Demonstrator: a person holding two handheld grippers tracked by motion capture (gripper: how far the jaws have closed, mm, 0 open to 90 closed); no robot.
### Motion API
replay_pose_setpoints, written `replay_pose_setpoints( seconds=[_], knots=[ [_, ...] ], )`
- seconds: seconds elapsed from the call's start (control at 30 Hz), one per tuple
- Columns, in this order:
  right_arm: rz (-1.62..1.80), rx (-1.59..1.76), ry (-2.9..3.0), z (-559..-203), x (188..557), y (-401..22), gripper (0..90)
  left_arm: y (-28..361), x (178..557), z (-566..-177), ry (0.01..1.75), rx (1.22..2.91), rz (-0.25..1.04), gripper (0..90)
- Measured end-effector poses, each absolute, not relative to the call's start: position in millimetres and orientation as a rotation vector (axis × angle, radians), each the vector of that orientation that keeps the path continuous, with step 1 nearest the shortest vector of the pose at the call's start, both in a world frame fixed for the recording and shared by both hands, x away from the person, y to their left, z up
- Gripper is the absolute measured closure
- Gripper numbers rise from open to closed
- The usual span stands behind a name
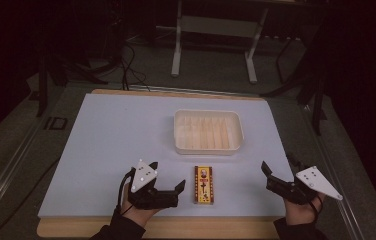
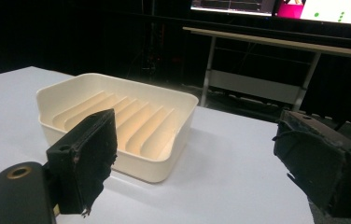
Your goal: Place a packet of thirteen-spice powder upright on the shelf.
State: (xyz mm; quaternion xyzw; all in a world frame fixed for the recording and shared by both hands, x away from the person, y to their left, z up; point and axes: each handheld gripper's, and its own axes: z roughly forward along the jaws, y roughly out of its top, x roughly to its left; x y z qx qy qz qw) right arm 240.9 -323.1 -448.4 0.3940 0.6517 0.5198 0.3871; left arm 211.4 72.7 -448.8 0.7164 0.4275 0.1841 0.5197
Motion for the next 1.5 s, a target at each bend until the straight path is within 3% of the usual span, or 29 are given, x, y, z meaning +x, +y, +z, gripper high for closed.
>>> replay_pose_setpoints(
  seconds=[0.4,0.9,1.5],
  knots=[
    [1.327,0.994,1.671,-449.1,240.6,-320.0,13.0,38.0,217.1,-454.5,1.033,1.773,0.414,2.8],
    [1.336,0.984,1.686,-450.0,240.2,-318.2,13.0,-7.0,233.5,-472.8,1.237,1.790,0.462,2.8],
    [1.336,0.984,1.697,-450.9,239.8,-317.1,13.1,-36.9,246.0,-505.5,1.365,1.788,0.379,3.1]
  ],
)
